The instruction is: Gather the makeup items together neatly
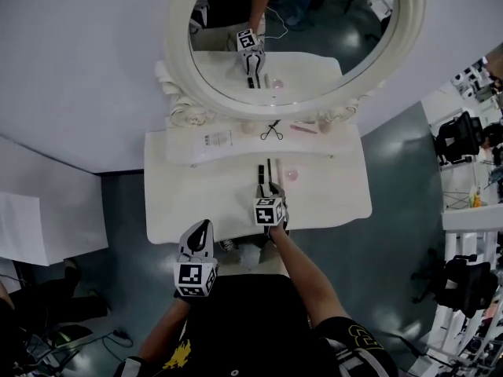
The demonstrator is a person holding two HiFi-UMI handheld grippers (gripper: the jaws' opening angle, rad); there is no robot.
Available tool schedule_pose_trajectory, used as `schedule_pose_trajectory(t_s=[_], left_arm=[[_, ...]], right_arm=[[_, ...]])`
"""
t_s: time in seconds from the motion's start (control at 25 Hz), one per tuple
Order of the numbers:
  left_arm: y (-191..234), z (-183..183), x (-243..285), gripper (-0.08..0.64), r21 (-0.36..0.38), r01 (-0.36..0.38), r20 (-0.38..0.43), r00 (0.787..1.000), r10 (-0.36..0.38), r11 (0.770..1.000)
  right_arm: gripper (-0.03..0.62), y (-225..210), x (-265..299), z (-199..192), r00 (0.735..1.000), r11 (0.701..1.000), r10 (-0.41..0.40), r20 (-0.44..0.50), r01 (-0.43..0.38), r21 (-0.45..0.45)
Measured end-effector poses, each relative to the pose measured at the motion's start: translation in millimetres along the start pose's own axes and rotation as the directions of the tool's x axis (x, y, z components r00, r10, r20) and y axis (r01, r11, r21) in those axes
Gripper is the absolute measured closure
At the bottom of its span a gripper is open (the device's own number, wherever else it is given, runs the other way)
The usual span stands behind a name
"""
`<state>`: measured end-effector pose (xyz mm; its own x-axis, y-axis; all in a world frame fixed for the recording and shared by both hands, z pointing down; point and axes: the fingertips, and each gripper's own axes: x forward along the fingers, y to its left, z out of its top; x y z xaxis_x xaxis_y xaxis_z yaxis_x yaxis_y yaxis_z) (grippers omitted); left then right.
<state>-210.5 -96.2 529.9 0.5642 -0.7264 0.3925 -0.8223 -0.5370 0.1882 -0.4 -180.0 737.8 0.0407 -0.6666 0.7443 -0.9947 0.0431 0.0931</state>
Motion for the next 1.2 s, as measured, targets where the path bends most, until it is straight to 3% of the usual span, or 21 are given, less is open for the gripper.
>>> schedule_pose_trajectory(t_s=[0.12,0.24,0.4,0.6,0.8,1.08,1.2], left_arm=[[-12,16,4,0.548,0.03,0.045,0.03,0.998,-0.046,0.999],[-24,35,4,0.548,0.063,0.058,0.087,0.994,-0.063,0.996],[-54,53,-17,0.548,0.079,0.053,0.157,0.985,-0.065,0.995],[-113,49,-63,0.548,0.133,0.038,0.187,0.98,-0.063,0.99],[-172,34,-128,0.548,0.21,0.008,0.198,0.979,-0.051,0.978],[-225,17,-204,0.548,0.243,-0.044,0.267,0.963,-0.023,0.969],[-237,6,-222,0.548,0.266,-0.046,0.249,0.968,-0.023,0.963]], right_arm=[[0.48,-11,-47,8,0.995,1.0,0.003,0.096,-0.006,0.022],[0.52,-27,-109,26,0.972,0.999,0.005,0.234,-0.017,0.047],[0.558,-54,-197,34,0.916,0.996,0.003,0.402,-0.04,0.084],[0.575,-67,-307,28,0.825,0.986,0.061,0.561,-0.136,0.093],[0.577,-68,-406,-3,0.756,0.981,0.124,0.643,-0.19,0.035],[0.577,-60,-506,-51,0.686,0.971,0.184,0.704,-0.239,-0.021],[0.577,-58,-531,-64,0.658,0.972,0.189,0.729,-0.232,-0.042]])
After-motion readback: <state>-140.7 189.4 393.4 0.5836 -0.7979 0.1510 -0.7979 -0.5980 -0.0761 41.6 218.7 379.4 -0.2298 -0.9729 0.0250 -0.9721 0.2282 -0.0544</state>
